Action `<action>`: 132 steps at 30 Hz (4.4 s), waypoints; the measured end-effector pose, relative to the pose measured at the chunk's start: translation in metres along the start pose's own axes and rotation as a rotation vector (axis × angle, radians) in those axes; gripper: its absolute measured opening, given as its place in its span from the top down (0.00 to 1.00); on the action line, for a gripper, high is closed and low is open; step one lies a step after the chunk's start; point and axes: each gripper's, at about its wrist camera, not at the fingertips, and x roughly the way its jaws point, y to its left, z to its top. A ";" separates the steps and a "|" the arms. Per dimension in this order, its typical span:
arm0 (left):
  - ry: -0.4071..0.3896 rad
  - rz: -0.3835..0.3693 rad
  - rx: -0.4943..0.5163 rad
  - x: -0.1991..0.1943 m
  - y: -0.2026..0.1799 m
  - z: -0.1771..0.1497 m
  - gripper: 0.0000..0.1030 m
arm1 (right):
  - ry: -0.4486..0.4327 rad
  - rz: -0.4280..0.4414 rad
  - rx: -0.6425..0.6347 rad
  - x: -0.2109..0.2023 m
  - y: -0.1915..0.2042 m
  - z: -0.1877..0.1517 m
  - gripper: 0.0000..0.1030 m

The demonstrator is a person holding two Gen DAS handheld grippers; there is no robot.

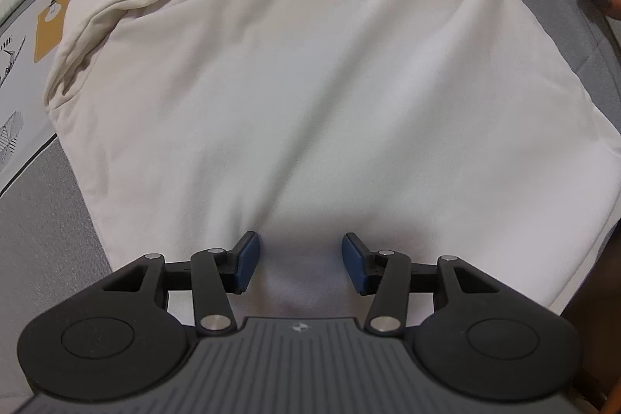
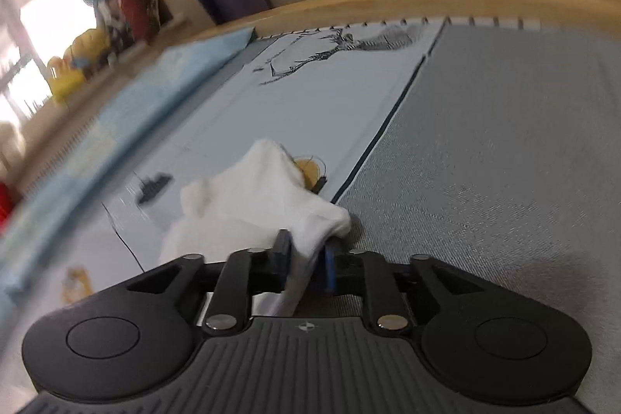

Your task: Fold small clothes

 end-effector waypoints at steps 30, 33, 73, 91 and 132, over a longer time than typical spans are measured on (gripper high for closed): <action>0.002 0.015 -0.008 -0.001 -0.001 0.000 0.47 | -0.185 -0.505 0.035 -0.007 -0.033 0.033 0.95; -0.034 0.012 -0.035 -0.007 0.004 0.002 0.48 | -0.244 -0.722 0.009 -0.028 -0.019 0.036 0.68; -0.685 0.173 0.035 0.002 -0.034 0.133 0.97 | 0.673 0.106 -0.635 -0.171 0.170 -0.201 0.67; -0.516 0.593 -1.283 -0.045 0.420 -0.176 0.97 | 0.593 0.085 -0.701 -0.172 0.248 -0.234 0.63; -0.450 0.139 -0.564 0.026 0.212 0.092 0.97 | 0.658 0.048 -0.682 -0.154 0.213 -0.212 0.57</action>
